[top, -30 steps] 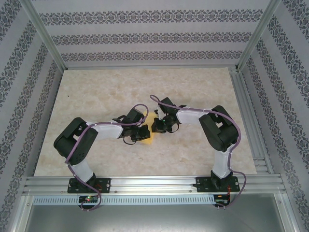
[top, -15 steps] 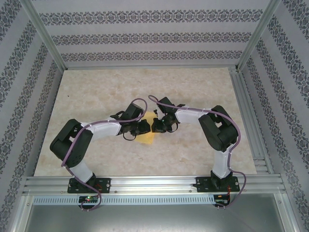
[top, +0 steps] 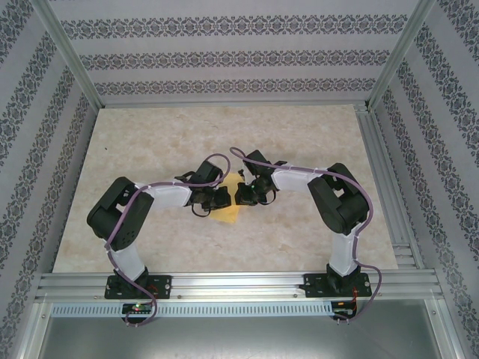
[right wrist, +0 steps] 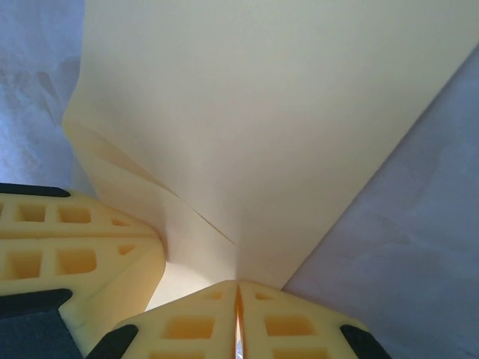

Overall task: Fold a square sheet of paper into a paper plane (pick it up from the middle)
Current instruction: Fold the triangle a second time at the center of the table.

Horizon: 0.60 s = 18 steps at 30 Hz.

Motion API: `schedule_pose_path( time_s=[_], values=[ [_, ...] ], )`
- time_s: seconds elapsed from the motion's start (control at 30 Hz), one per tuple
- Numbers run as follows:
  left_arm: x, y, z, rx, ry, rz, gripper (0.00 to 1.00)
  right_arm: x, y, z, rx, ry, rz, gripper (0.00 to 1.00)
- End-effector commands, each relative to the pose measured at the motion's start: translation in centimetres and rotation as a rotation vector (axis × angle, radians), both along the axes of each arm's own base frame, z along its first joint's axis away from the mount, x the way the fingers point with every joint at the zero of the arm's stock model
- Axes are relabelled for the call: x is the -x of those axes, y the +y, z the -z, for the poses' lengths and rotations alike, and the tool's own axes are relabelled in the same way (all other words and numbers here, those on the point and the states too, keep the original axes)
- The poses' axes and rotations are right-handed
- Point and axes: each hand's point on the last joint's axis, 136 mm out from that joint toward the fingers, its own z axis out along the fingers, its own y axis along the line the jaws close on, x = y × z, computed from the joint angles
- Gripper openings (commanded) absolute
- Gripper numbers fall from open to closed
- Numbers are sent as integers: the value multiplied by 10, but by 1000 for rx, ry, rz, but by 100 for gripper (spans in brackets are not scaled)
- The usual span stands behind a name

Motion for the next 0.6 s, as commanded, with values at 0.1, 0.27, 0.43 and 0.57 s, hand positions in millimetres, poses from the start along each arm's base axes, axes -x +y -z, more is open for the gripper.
schedule_pose_path(
  time_s=[0.1, 0.27, 0.43, 0.57],
  values=[
    [2, 6, 15, -36, 31, 2, 10, -13, -1, -27, -53, -69, 36, 13],
    [5, 7, 17, -29, 43, -3, 9, -5, 1, -53, -115, -91, 44, 14],
    [6, 5, 18, -12, 52, -16, 8, 19, 2, -45, -119, -50, 53, 13],
    [8, 4, 19, -1, 69, -27, 8, 33, 13, -43, -138, -32, 38, 12]
  ],
)
